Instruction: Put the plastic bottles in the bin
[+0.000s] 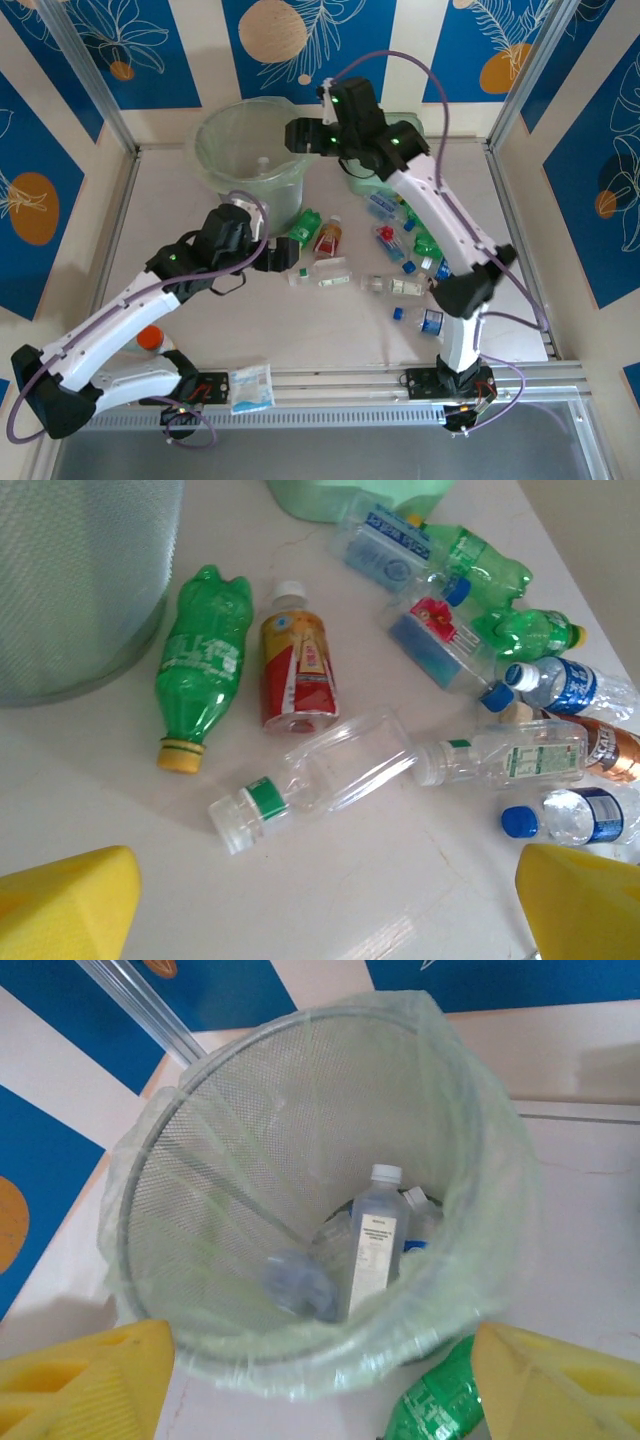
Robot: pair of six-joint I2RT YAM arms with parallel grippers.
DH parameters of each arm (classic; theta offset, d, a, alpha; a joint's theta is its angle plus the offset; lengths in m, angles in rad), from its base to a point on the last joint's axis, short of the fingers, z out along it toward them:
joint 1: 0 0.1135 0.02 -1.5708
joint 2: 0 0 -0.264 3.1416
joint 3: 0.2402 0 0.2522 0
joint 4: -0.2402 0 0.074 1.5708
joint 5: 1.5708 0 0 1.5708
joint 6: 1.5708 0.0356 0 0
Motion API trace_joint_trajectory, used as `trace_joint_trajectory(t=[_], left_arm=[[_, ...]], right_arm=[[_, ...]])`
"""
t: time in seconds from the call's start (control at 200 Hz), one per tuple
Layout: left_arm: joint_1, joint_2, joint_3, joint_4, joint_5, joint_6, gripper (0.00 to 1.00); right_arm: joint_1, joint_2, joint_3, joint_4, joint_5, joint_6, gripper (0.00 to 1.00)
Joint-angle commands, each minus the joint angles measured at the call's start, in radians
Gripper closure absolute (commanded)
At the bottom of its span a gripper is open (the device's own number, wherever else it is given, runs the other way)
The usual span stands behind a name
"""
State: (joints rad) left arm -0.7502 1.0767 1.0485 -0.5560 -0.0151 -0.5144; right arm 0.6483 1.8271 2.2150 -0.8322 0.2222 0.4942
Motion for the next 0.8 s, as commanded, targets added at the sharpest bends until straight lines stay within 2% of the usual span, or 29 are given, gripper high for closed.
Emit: trace_joint_trajectory(t=[0.0,0.1,0.235,0.4,0.645,0.795], left_arm=[[-0.04,0.044,-0.015,0.097,0.045,0.065,0.02],[-0.072,0.121,0.013,0.103,0.045,0.109,0.01],[-0.126,0.233,0.061,0.093,-0.007,0.132,0.01],[-0.151,0.391,0.154,0.1,-0.089,0.127,0.04],[-0.152,0.676,0.393,0.042,-0.129,0.155,0.14],[-0.152,0.779,0.47,0.003,-0.167,0.158,0.18]], right_arm=[[-0.011,-0.172,-0.172,0.069,0.041,0.043,0.21],[-0.027,-0.318,-0.365,0.07,0.08,0.079,0.21],[-0.031,-0.502,-0.594,0.038,0.16,0.121,0.21],[-0.057,-0.691,-0.832,-0.009,0.185,0.184,0.21],[-0.116,-0.843,-0.994,-0.078,0.168,0.24,0.21],[-0.16,-0.885,-1.04,-0.111,0.152,0.246,0.22]])
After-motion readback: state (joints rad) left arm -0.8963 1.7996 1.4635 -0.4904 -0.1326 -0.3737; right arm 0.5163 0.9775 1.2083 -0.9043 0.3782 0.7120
